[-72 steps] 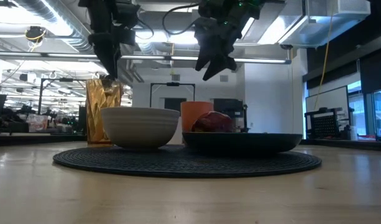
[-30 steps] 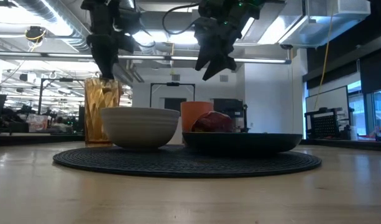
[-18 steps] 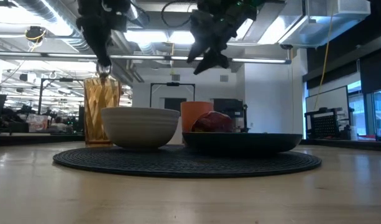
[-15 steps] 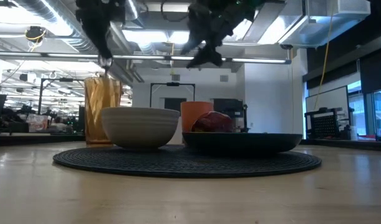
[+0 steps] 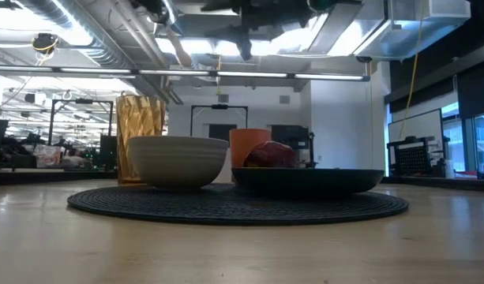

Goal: Arrange a breakfast setting
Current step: Put the yellow spoon to the bottom left of the green plate

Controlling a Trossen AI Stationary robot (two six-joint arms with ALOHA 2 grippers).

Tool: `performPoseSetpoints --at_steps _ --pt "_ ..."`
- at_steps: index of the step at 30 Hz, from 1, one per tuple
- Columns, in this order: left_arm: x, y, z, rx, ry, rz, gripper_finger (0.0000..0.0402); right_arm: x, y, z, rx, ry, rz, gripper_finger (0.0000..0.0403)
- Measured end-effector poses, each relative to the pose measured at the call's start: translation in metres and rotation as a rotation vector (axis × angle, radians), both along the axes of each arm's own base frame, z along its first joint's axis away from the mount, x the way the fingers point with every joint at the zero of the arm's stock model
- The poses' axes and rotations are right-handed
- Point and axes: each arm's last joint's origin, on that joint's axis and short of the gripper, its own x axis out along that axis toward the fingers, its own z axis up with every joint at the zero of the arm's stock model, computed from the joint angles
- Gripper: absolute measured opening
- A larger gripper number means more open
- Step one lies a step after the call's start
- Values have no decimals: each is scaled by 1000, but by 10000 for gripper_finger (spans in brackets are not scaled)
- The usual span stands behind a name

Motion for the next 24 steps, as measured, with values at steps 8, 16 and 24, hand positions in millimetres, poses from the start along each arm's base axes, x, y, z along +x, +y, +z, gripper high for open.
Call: performPoseSetpoints --at_steps 8,16,24 --pt "39 0 -18 -107 46 -11 2 5 8 8 29 -63 -22 218" --pt "83 9 -33 -284 -41 -18 1 12 33 0 -76 -1 -90 189" --pt "89 10 -38 -351 -33 -8 3 10 42 -10 -80 121 -127 38"
